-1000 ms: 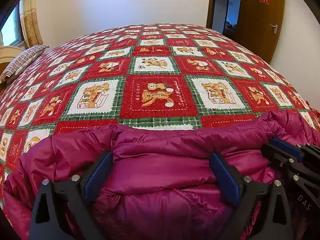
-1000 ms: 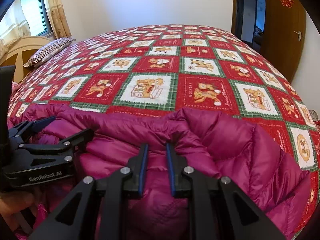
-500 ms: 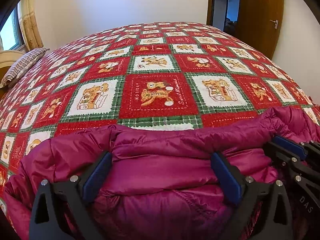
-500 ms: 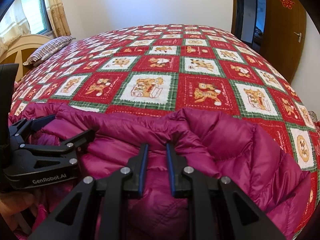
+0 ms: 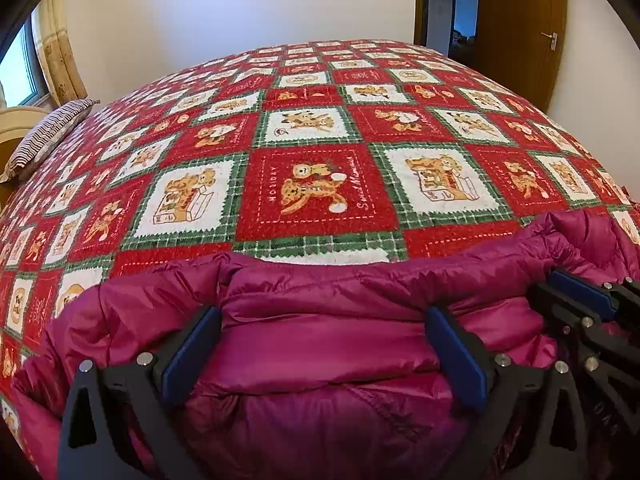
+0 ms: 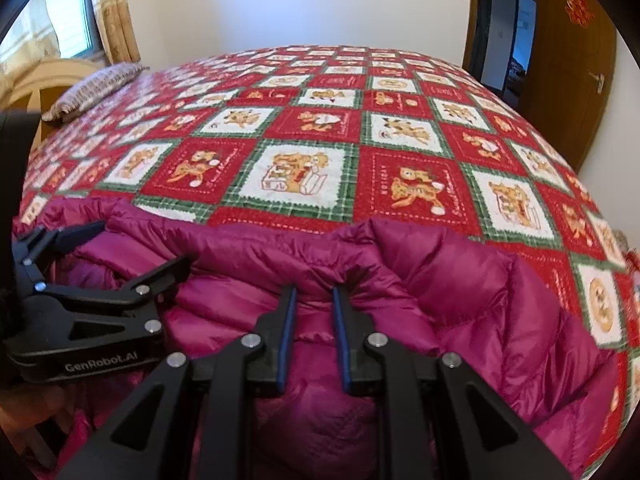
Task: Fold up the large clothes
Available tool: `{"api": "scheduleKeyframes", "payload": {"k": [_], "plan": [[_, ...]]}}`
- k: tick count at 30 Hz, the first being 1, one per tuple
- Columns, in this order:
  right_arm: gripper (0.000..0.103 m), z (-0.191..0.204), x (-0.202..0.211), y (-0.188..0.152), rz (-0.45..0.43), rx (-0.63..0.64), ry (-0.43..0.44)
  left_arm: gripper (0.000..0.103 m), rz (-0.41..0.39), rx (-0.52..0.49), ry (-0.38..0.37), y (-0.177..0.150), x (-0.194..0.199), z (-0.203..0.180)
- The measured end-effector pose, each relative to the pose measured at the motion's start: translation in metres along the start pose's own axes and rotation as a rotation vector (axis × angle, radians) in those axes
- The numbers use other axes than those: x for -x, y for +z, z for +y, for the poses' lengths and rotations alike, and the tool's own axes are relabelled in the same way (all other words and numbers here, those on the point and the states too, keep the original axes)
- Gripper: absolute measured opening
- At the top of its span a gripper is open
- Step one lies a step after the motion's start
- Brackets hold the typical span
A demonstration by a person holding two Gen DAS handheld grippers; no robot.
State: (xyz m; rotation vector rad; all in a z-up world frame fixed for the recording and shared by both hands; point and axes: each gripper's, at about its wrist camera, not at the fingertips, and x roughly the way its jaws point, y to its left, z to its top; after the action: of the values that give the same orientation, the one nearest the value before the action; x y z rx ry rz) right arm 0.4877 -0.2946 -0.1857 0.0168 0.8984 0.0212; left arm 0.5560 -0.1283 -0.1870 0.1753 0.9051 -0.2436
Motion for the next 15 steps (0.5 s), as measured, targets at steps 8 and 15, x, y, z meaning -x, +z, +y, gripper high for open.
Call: {"api": "scheduleKeyframes", "payload": {"k": [8,15], "plan": [[0.067,-0.034,0.099,-0.005,-0.068,-0.045,0.045,0.102,-0.151,-0.02,-0.095,-0.021,0.139,0.032],[0.07,-0.056,0.183,-0.121,0.014,-0.093,0.065,0.102,-0.115,0.053,-0.098,-0.166,0.221,0.086]]}}
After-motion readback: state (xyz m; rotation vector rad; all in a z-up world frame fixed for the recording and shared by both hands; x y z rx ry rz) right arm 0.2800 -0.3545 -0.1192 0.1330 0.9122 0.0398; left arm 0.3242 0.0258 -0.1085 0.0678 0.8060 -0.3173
